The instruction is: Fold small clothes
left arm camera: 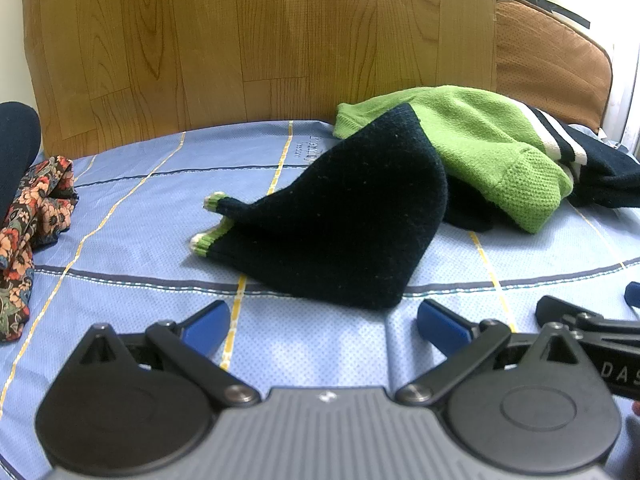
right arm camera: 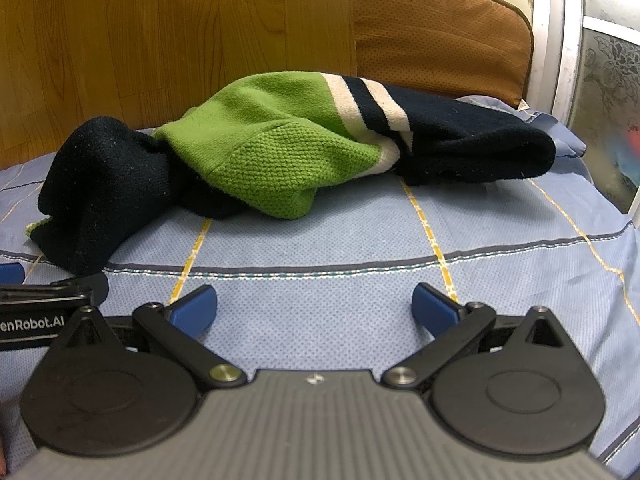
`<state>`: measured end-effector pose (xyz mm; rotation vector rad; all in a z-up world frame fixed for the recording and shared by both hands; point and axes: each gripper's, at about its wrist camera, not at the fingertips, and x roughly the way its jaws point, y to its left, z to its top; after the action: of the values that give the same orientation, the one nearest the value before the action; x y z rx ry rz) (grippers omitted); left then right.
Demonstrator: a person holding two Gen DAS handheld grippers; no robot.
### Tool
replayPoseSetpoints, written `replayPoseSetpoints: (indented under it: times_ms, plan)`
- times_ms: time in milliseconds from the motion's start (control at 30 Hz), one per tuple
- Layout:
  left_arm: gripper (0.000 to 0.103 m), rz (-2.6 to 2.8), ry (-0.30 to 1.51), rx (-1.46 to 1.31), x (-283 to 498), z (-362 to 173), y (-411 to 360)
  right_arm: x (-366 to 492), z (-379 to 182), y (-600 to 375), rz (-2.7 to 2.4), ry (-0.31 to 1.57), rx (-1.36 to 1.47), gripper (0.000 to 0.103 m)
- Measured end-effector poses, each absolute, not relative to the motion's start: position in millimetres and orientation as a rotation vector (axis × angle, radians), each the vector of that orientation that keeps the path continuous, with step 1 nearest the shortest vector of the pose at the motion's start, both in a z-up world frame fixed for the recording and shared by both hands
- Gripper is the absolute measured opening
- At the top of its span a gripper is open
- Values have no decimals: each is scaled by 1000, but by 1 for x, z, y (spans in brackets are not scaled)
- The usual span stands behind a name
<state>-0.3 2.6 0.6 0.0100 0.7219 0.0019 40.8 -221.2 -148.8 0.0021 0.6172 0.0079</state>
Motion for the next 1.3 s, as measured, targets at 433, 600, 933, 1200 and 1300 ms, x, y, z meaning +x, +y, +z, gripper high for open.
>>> replayPoseSetpoints:
  times_ms: [433,600,933,1200,1300]
  plan:
    - [103,39,542,-61,-26,15,39,13,-132,-250,77,507,68,60]
    - [103,71,478,-65,-27,24,46,29,-103,-246,185,426,16,43]
    - [103,22,435,-83,-34,30,45,106,-115,-177,319,450,-322,44]
    - [103,-99,386,95,-31,46,14,107,-49,-237,233,284,-182,7]
    - [103,-114,371,131,-17,58,3,98,-26,-286,128,228,-119,7]
